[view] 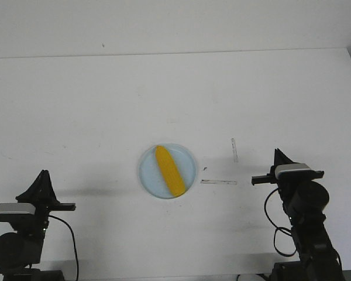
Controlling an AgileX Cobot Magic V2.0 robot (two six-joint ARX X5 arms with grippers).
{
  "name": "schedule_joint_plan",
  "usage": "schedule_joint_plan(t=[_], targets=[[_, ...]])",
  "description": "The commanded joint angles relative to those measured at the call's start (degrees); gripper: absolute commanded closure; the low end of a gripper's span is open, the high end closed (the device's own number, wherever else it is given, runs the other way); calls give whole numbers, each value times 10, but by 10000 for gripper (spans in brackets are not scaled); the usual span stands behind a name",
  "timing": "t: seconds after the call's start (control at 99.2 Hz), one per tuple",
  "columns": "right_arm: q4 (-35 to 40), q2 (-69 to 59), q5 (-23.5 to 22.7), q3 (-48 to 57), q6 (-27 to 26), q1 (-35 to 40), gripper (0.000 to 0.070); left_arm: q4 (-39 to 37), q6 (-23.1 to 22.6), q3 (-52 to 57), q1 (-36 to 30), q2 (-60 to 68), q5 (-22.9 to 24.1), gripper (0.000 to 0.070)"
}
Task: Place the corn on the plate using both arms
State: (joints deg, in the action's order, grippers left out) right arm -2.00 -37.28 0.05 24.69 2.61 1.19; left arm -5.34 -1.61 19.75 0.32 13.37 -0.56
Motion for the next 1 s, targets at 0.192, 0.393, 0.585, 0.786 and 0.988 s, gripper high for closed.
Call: schedule_joint_plan(t=[0.192,0.393,0.585,0.786,0.988], targets=[[75,133,-1,-24,4,-15,685,-6,-5,2,0,-1,0,699],[93,216,-1,-24,4,-15,685,-6,-5,2,0,-1,0,699],[93,267,-1,-24,4,-15,685,-6,-5,2,0,-1,0,699],[78,283,0,-24,4,-15,685,-6,-5,2,0,-1,0,699],[78,283,0,-24,4,-15,685,-6,-5,2,0,-1,0,699]])
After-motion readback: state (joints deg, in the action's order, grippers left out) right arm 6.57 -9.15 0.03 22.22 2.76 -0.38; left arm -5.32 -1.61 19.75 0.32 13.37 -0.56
